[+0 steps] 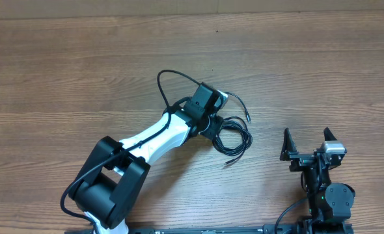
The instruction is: Untangle cables
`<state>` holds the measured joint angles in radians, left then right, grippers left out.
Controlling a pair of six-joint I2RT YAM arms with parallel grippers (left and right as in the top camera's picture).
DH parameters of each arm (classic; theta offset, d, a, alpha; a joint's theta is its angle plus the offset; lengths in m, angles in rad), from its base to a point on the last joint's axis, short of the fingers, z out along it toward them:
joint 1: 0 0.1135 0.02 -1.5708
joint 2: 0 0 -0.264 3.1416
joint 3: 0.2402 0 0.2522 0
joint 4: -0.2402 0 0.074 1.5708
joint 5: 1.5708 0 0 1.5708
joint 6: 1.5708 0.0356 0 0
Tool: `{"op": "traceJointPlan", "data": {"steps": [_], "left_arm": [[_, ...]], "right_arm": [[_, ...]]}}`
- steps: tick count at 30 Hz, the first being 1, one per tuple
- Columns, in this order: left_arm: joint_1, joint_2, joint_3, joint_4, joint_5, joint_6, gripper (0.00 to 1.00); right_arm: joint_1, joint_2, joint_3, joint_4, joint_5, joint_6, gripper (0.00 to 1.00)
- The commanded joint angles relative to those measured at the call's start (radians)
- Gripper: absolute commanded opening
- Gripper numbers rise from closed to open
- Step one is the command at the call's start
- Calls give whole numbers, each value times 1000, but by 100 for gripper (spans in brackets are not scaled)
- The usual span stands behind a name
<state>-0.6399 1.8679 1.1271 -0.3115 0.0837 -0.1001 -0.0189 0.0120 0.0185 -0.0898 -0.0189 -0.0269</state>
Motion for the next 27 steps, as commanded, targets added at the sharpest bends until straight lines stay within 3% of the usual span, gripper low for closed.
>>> {"op": "traceJointPlan", "data": {"steps": [1, 5, 11, 18, 27], "left_arm": [[12, 17, 20, 39, -72, -84, 63], [32, 17, 20, 47, -165, -321, 79], [44, 17, 23, 47, -177, -466, 70], [37, 45, 92, -44, -229, -529, 68], [17, 236, 359, -269, -222, -497, 68]], "right_arm": [[-3, -9, -11, 6, 3, -4, 100], [-3, -9, -11, 6, 3, -5, 100], [-3, -9, -11, 6, 3, -4, 100], [-3, -9, -11, 6, 3, -4, 100], [-3, -9, -11, 6, 3, -4, 100]]}}
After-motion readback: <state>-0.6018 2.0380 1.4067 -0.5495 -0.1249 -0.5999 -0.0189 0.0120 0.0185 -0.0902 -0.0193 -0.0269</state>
